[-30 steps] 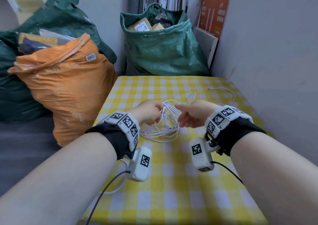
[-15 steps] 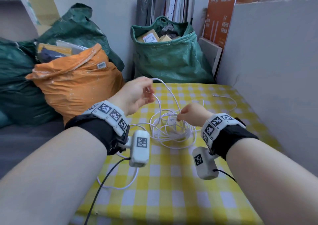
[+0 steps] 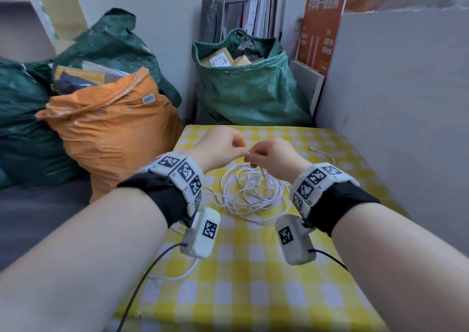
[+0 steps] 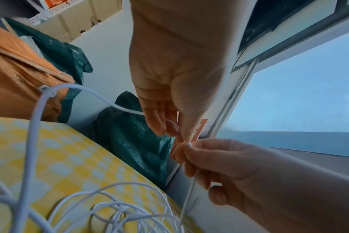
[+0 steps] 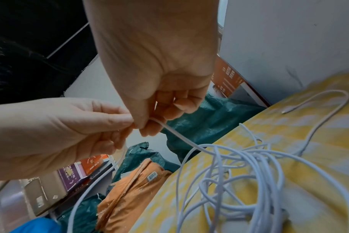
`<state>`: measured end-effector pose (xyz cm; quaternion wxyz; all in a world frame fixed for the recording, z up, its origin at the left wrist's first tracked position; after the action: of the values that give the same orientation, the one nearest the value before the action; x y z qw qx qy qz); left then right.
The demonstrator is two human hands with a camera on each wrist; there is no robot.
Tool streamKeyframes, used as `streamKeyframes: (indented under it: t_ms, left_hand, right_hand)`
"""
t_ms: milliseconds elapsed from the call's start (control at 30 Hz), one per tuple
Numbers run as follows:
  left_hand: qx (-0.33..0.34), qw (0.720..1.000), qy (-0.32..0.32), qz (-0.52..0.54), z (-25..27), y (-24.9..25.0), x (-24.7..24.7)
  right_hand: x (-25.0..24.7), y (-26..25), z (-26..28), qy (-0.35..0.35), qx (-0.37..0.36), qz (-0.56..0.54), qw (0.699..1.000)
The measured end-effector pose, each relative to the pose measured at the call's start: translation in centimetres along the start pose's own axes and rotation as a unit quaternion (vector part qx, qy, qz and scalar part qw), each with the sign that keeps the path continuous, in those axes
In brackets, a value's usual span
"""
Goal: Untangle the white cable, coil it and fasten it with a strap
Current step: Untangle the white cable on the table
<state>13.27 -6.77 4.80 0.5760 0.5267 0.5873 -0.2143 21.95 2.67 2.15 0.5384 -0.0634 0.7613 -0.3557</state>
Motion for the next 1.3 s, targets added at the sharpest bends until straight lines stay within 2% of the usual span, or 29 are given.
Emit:
streamKeyframes:
  t_ms: [67,133,200,267,300,367,467,567,633,767,833,933,1033,1133,1200,1233,1300]
  left_hand:
    - [-0.032,0.998,0.051,0.03,-0.2,-0.7,-0.6]
    - [-0.093,0.985,0.127,0.066,-0.4,-2.2,-1.7]
    - [-0.178,0.955,0.217,0.096,-0.1,-4.4,-3.1]
    - [-0.245,0.924,0.276,0.097,0.6,-6.7,-4.1]
    - [-0.259,0.921,0.279,0.081,0.8,-7.5,-4.4]
    - [-0.245,0.937,0.243,0.056,0.6,-8.0,-4.1]
    - [-0.134,0.978,0.122,0.1,-0.1,-5.3,-2.1]
    - [-0.034,0.989,0.003,0.146,-0.3,-0.9,-0.1]
    - [-0.007,0.995,-0.022,0.094,-0.5,0.5,0.2]
    - [-0.003,0.999,0.041,-0.001,-0.9,0.4,-1.4]
    - [0.002,0.993,0.115,-0.022,-0.8,0.0,-2.7]
    - [-0.098,0.965,0.24,0.044,-0.5,-2.8,-5.2]
    - [-0.197,0.924,0.31,0.106,0.5,-5.6,-7.6]
    - [-0.243,0.914,0.318,0.062,1.5,-6.7,-9.0]
    - [-0.254,0.92,0.294,0.045,1.8,-7.0,-8.7]
    - [-0.26,0.924,0.277,0.036,1.8,-7.2,-8.4]
    - [-0.277,0.934,0.226,0.008,1.3,-7.8,-7.6]
  right_hand:
    - [-0.3,0.5,0.2,0.011,0.019,0.02,1.0]
    - [-0.7,1.6,0.4,0.011,0.05,0.057,0.997]
    - [-1.2,3.3,0.5,0.009,0.083,0.081,0.993]
    - [-1.4,4.6,0.7,0.005,0.118,0.059,0.991]
    - [-1.4,5.0,0.8,0.002,0.13,0.038,0.991]
    - [-1.3,4.9,0.7,0.008,0.135,-0.018,0.991]
    - [-1.1,2.9,0.5,0.017,0.091,-0.098,0.991]
    - [-0.7,0.7,0.1,0.005,0.034,-0.118,0.992]
    - [-0.9,-0.1,0.0,0.016,0.008,-0.117,0.993]
    - [-1.6,0.2,0.1,0.035,-0.015,-0.078,0.996]
    - [-1.8,0.8,0.1,0.047,-0.014,-0.049,0.998]
    - [-2.1,2.5,0.1,0.063,0.035,0.0,0.997]
    - [-3.0,4.4,0.4,0.07,0.087,0.036,0.993]
    - [-3.6,5.5,0.4,0.079,0.118,0.046,0.989]
    - [-3.3,5.1,0.3,0.058,0.115,-0.021,0.991]
    - [-2.9,4.7,0.4,0.026,0.11,-0.07,0.991]
    - [-2.0,3.5,0.9,-0.083,0.11,-0.131,0.982]
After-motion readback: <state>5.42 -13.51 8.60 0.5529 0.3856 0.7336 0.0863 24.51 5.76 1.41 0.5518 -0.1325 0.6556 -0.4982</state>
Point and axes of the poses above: each hand's wrist, its own z-axis away from the middle knuckle, its own x-axis out of the palm, y = z × x, the point moved 4 cm from there along -z, towards the middle knuckle, and after that the axes turned 2 degrees about -z, right-handed, at the moved point
